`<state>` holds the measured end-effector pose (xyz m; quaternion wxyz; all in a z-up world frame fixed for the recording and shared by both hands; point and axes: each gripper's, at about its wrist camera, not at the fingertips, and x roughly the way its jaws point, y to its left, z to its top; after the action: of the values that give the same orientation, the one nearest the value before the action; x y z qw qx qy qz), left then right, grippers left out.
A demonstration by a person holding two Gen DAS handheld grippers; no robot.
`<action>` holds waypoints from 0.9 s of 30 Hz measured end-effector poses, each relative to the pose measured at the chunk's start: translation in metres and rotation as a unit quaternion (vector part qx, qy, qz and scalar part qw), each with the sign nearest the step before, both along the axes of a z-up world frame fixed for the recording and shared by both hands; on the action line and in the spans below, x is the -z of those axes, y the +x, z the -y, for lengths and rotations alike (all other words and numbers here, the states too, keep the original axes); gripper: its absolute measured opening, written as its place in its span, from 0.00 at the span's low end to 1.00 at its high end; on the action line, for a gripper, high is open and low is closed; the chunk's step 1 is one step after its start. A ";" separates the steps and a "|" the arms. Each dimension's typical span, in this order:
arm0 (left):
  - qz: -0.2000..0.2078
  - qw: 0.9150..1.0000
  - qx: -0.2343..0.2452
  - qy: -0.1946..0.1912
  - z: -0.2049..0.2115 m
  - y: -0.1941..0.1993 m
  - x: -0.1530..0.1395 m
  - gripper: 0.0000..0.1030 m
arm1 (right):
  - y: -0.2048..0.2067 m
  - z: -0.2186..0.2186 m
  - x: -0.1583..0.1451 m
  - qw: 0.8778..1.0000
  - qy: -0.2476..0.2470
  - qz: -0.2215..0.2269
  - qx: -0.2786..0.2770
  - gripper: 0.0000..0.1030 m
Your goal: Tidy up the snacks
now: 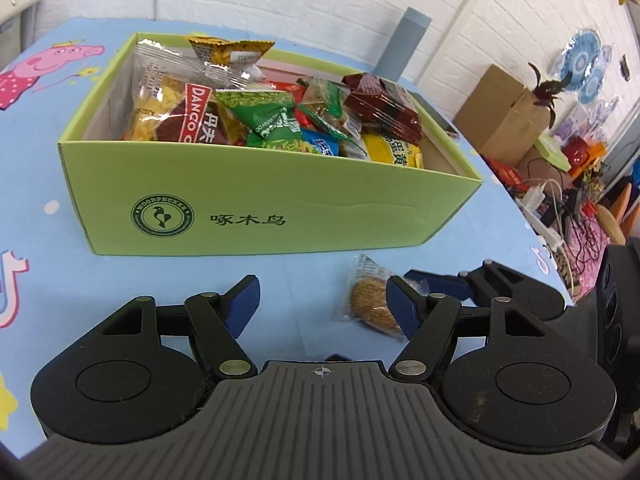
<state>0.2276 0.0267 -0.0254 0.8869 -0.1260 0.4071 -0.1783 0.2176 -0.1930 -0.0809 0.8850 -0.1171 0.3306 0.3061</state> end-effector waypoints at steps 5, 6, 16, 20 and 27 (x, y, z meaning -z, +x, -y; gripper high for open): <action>0.005 1.000 0.001 -0.001 -0.005 -0.014 -0.004 0.58 | -0.015 -0.012 0.000 1.000 -0.001 -0.002 -0.004 0.91; 0.005 1.000 -0.001 -0.002 -0.006 -0.016 -0.004 0.58 | -0.016 -0.013 0.000 1.000 -0.001 -0.004 -0.001 0.91; -0.026 0.999 0.007 -0.041 -0.001 0.003 0.004 0.60 | -0.012 -0.003 -0.004 0.999 0.019 -0.004 0.043 0.91; -0.040 0.998 0.014 -0.050 0.013 0.012 0.011 0.59 | -0.008 0.000 -0.001 0.999 0.022 -0.001 0.049 0.91; -0.043 0.998 0.014 -0.036 0.024 0.011 0.018 0.45 | -0.018 -0.007 -0.001 0.999 0.029 -0.006 0.024 0.87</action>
<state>0.2387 0.0024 -0.0435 0.8610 -0.1598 0.4395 -0.1998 0.1997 -0.1860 -0.0798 0.8932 -0.0816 0.3292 0.2952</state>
